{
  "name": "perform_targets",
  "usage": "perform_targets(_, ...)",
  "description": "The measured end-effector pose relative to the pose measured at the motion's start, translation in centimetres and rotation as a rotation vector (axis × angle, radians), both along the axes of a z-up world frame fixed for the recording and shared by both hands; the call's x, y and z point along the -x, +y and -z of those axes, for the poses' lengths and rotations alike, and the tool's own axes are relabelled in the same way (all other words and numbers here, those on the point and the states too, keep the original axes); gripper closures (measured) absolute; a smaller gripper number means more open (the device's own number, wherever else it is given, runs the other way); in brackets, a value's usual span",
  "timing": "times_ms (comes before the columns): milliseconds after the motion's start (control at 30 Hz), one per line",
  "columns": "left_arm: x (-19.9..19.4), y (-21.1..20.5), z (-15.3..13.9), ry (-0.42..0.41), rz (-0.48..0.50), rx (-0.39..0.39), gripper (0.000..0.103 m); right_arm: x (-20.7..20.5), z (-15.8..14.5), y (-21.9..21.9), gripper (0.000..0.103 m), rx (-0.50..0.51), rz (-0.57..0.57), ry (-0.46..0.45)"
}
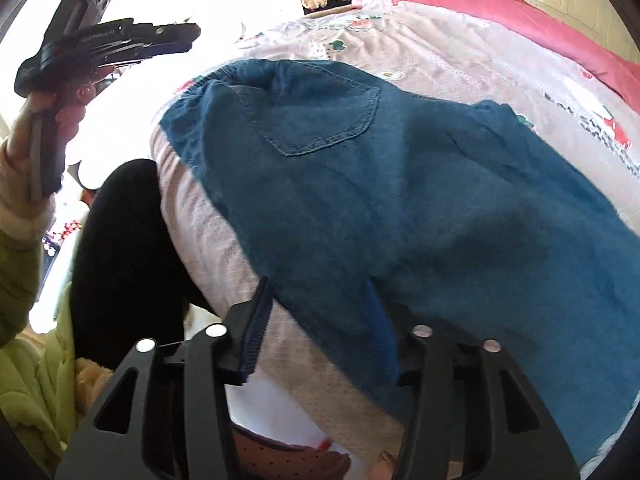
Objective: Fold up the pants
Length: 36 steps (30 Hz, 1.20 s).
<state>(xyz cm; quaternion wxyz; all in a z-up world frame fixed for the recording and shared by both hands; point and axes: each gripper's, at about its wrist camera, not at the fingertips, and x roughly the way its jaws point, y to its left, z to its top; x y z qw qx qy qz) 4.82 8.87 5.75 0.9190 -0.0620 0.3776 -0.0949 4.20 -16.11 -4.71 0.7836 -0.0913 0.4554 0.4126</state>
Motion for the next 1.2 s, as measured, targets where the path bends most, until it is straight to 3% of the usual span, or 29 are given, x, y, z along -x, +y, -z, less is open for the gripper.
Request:
perform_targets(133, -0.1, -5.7, 2.1, 0.025, 0.12, -0.04, 0.059, -0.8, -2.4, -2.8, 0.054, -0.062, 0.049, -0.001)
perform_targets(300, -0.1, -10.1, 6.1, 0.077, 0.234, -0.068, 0.058, -6.2, -6.3, -6.4, 0.05, -0.082, 0.215, -0.074)
perform_targets(333, 0.1, -10.6, 6.5, 0.071, 0.242, -0.089, 0.056, -7.7, -6.6, -6.6, 0.049, -0.094, 0.225, -0.058)
perform_targets(400, 0.5, -11.5, 8.0, 0.053, 0.222, -0.21, 0.053, -10.4, -6.4, -6.8, 0.049, -0.105, 0.244, 0.002)
perform_targets(467, 0.7, -11.6, 9.6, 0.085, 0.23, -0.256, 0.053, -13.7, -5.7, -6.4, 0.049, -0.111, 0.256, 0.093)
perform_targets(700, 0.7, -10.2, 10.9, 0.088, 0.242, -0.197, 0.053, -19.2, -4.1, -4.2, 0.049, -0.181, 0.237, 0.274)
perform_targets(800, 0.6, -9.8, 11.0, 0.081, 0.24, -0.172, 0.053, -20.4, -3.4, -3.9, 0.049, -0.132, 0.249, 0.307)
perform_targets(833, 0.4, -9.8, 10.9, 0.079, 0.237, -0.171, 0.053, -20.5, -3.2, -3.8, 0.051, -0.112, 0.244, 0.314)
perform_targets(900, 0.6, -9.8, 10.8, 0.068, 0.232, -0.17, 0.053, -20.5, -2.7, -3.4, 0.067, -0.078, 0.227, 0.344)
perform_targets(967, 0.7, -9.9, 10.9, 0.061, 0.227, -0.162, 0.051, -20.4, -2.5, -2.9, 0.073, -0.08, 0.218, 0.357)
perform_targets(1067, 0.6, -10.0, 11.0, 0.054, 0.229, -0.161, 0.048, -20.5, -2.4, -2.3, 0.091, -0.082, 0.221, 0.346)
perform_targets(1200, 0.8, -10.1, 10.9, 0.051, 0.23, -0.145, 0.048, -21.6, -3.5, -3.2, 0.097, -0.149, 0.3, 0.284)
